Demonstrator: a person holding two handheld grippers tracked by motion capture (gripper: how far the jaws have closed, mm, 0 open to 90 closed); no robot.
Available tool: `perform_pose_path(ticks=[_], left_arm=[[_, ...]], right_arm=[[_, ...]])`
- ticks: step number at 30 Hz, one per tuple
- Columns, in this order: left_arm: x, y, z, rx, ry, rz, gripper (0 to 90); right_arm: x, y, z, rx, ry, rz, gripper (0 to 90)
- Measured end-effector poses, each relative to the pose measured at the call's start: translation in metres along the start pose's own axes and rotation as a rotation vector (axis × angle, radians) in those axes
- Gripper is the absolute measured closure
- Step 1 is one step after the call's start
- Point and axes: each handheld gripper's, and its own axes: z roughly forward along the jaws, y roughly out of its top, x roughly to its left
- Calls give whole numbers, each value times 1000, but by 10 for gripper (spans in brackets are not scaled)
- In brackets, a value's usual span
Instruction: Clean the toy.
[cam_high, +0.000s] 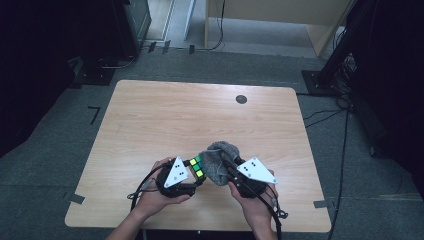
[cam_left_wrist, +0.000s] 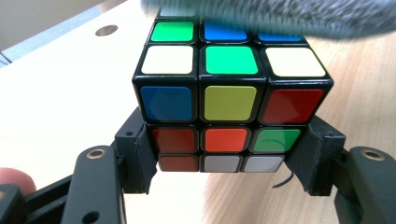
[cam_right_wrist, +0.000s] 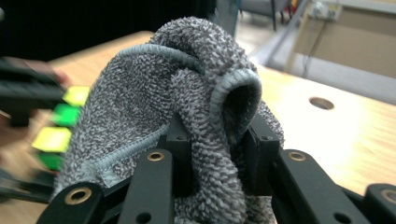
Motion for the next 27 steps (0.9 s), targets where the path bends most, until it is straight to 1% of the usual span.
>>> perform_pose_path(ticks=[1, 2, 3, 4, 5, 6, 7, 8, 11, 12, 13, 14, 15, 16, 17, 18, 19, 21, 22, 23, 24, 25, 26, 27], left_arm=[[0, -1, 1, 1, 2, 1, 346], [-1, -1, 1, 1, 5, 2, 346], [-2, 0, 1, -2, 7, 8, 346], [-4, 1, -1, -11, 4, 13, 346], [-5, 2, -2, -10, 8, 21, 346], [-6, 2, -2, -12, 20, 32, 346], [-5, 3, -4, -17, 14, 31, 346], [-4, 3, -4, -24, 2, 24, 346], [-2, 2, -6, -57, -16, 8, 346], [-2, 2, -6, -69, -20, 6, 346], [-2, 2, -7, -85, -23, 8, 346], [-2, 1, -7, -106, -34, 7, 346], [-2, 1, -7, -124, -49, 6, 346], [-2, 0, -8, -142, -56, 11, 346], [-3, 0, -9, -161, -54, 12, 346], [-3, 0, -11, -179, -46, 9, 346], [-2, 0, -13, -198, -43, 0, 346], [3, 1, -20, -240, -64, -29, 346], [4, 1, -21, -256, -67, -32, 346], [6, 1, -23, -263, -71, -33, 346], [7, 0, -23, -266, -67, -33, 346], [7, 0, -23, -267, -61, -37, 346], [6, 0, -22, -262, -61, -38, 346], [6, 0, -21, -251, -64, -27, 346]], right_arm=[[6, 3, -2, -25, 22, -24, 688], [15, 5, -3, -37, 46, -64, 685], [25, 7, -3, -44, 67, -124, 682], [35, 7, -2, -32, 79, -176, 679], [42, 7, 0, -4, 73, -217, 673], [42, 6, 2, -5, 64, -218, 673], [39, 5, 2, -13, 59, -180, 675], [31, 4, 3, -18, 41, -146, 680], [4, 0, 3, 19, -37, -67, 690], [-5, -2, 1, 16, -45, -32, 691], [-12, -2, -1, 0, -34, 10, 691], [-17, -2, -2, -21, -11, 48, 692], [-20, -1, -3, -41, 17, 68, 691], [-20, -1, -3, -49, 52, 82, 691], [-19, -1, -1, -53, 90, 87, 691], [-17, -2, 2, -43, 121, 84, 691], [-15, -4, 5, -29, 149, 79, 691], [-10, -11, 13, 2, 183, 78, 694], [-8, -15, 16, 19, 187, 76, 694], [-8, -18, 19, 40, 184, 73, 692], [-10, -19, 20, 59, 185, 79, 692], [-12, -19, 20, 63, 184, 89, 692], [-15, -19, 18, 53, 176, 101, 692], [-17, -17, 15, 36, 166, 116, 692]])
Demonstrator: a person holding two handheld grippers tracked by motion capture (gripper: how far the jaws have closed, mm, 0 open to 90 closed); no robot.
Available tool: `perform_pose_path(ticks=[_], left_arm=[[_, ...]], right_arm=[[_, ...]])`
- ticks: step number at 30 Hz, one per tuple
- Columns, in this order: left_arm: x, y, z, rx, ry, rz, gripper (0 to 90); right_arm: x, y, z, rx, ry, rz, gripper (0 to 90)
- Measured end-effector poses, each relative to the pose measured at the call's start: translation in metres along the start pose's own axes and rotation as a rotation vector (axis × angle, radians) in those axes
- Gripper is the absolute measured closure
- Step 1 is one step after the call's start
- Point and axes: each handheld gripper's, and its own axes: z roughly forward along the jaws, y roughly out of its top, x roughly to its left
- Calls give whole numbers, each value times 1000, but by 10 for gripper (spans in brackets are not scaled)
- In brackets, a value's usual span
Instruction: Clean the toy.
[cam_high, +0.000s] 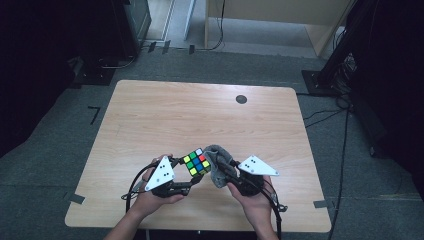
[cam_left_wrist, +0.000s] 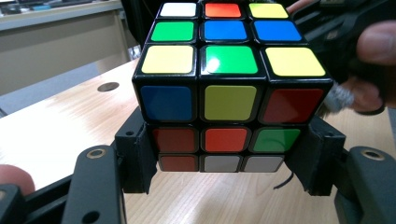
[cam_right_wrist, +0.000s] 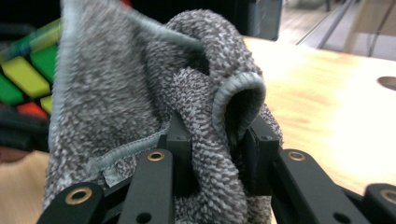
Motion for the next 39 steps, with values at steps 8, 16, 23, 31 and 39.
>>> perform_pose_path(ticks=[8, 16, 23, 31, 39], left_arm=[[-10, 1, 3, 3, -37, 39, 346], [-8, 0, 4, 12, -21, 40, 346], [-12, 0, 7, 33, -33, 48, 346], [-13, 3, 6, 24, -30, 43, 346], [-13, 0, 10, 59, -20, 45, 345]], right_arm=[[9, 5, -4, -63, 39, -15, 691], [-13, -3, 0, -6, 37, 102, 688], [5, 3, -3, -75, 62, 6, 690], [-7, -4, 1, -4, 20, 67, 690], [4, -3, 1, -36, 25, 18, 690]])
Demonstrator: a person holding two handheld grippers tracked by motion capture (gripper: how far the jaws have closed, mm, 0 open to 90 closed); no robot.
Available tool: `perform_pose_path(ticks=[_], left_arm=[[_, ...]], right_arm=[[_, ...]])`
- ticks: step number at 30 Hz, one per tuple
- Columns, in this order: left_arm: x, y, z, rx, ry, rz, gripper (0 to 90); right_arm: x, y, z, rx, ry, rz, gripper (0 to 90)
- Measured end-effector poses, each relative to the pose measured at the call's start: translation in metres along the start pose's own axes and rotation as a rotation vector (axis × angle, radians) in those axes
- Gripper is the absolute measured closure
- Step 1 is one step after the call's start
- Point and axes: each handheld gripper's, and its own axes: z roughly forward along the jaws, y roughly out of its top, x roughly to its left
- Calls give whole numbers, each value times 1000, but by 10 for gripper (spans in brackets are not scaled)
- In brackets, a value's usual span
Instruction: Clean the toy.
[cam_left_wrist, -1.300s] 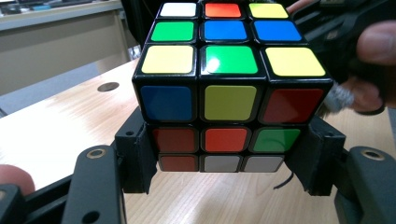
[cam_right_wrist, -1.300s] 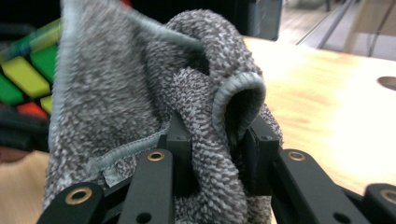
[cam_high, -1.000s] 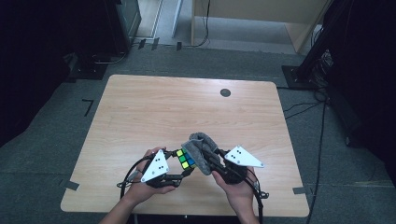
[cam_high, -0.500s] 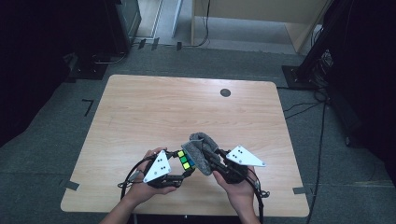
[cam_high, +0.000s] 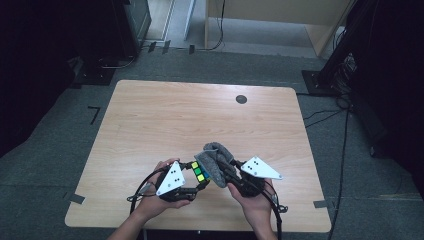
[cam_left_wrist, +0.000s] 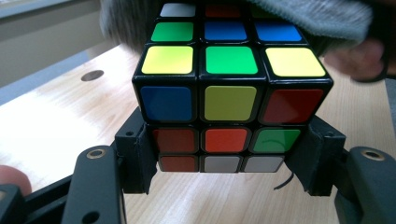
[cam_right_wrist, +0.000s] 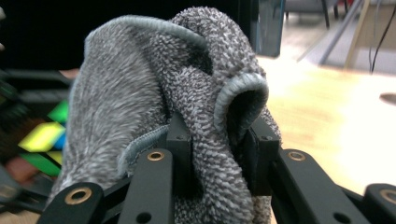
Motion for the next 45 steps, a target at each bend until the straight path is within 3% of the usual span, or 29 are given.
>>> perform_pose_path(ticks=[3, 5, 9, 11, 16, 18, 22, 25, 29, 33, 36, 39, 41, 43, 45], left_arm=[[2, 1, -2, -13, 9, -17, 345], [2, 0, -1, -2, 15, -14, 346], [1, -1, 2, 20, 17, -16, 345], [0, 0, 1, 24, 20, -17, 345], [4, 1, -2, 6, 29, -25, 345], [5, 0, -2, 6, 28, -32, 345], [3, -1, 2, 35, 31, -18, 345], [2, 0, 1, 38, 31, -20, 345], [4, 1, 0, 36, 35, -41, 345], [5, -1, 2, 53, 38, -37, 345], [4, -2, 4, 62, 31, -40, 345], [3, 0, 1, 51, 21, -38, 345], [5, 1, -2, 28, 8, -48, 345], [7, 2, -3, 17, 8, -58, 345], [7, 1, -2, 27, 12, -54, 345]], right_arm=[[-8, -8, 7, 80, -11, 28, 690], [-10, -7, 4, 62, -10, 40, 690], [-3, 5, -6, -36, 13, 16, 690], [2, 3, -3, -24, 7, -5, 693], [-5, -10, 8, 56, 8, 53, 691], [-7, -7, 5, 40, 5, 56, 688], [-3, 5, -8, -55, 6, 39, 686], [3, 0, -2, -35, 11, 18, 684], [-5, -9, 4, 27, 17, 49, 683], [-11, 1, -7, -37, 3, 66, 689], [-6, 5, -10, -70, 26, 52, 691], [0, 1, -3, -18, 31, 22, 696], [-4, -4, 2, 25, 46, 59, 696], [-8, -8, 5, 71, 36, 58, 696], [-8, -6, 3, 61, 26, 56, 696]])
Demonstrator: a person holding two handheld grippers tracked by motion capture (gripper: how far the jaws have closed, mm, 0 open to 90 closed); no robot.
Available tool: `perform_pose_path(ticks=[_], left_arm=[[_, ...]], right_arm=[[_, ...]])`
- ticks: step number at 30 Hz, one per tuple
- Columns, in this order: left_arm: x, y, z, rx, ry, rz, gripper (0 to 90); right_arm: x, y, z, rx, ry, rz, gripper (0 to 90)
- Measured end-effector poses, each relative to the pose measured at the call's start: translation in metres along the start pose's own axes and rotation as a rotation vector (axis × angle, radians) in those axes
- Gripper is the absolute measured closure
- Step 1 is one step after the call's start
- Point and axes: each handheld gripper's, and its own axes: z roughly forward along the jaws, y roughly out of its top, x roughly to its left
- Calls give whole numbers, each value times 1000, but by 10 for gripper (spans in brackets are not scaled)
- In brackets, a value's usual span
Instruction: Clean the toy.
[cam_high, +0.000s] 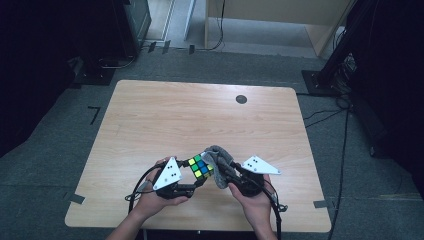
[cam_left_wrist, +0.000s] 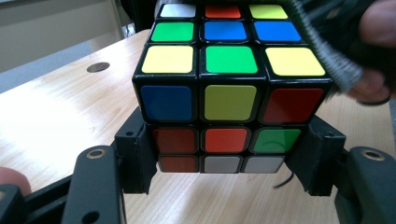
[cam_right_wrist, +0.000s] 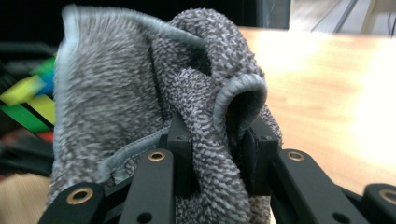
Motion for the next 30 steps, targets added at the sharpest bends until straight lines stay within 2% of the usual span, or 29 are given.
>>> perform_pose_path(ticks=[3, 5, 7, 9, 11, 13, 15, 17, 20, 22, 25, 28, 30], left_arm=[[-1, -3, 4, 42, 16, 15, 345], [-2, -2, 4, 39, 6, 9, 345], [-3, -1, 3, 31, 8, 9, 345], [-3, 1, 1, 14, 3, 5, 345], [-1, 1, -1, -4, -2, -1, 345], [-1, 1, 0, 2, -4, -4, 345], [0, -1, 1, 7, -9, -9, 345], [-1, -2, 3, 18, -2, 1, 345], [-3, 0, 2, -1, -15, -4, 345], [-4, 2, 0, -18, -19, -3, 345], [-4, 3, -3, -39, -29, -5, 345], [-3, 1, -1, -23, -41, -8, 345], [-4, -1, 2, -5, -38, 0, 345]], right_arm=[[5, 10, -11, -76, 13, -14, 694], [9, 15, -16, -113, 26, -24, 693], [11, 14, -14, -103, 24, -31, 694], [9, 9, -10, -87, 26, -7, 695], [5, 4, -5, -49, 26, 17, 695], [3, 1, -2, -28, 18, 24, 695], [4, 4, -5, -29, 10, 10, 695], [6, 9, -11, -64, 25, 5, 694], [8, 13, -14, -86, 31, -2, 692], [6, 9, -11, -78, 31, 8, 692], [2, 1, -3, -35, 24, 25, 692], [1, 0, -1, -9, 14, 18, 688], [2, 3, -5, -25, 9, 4, 684]])
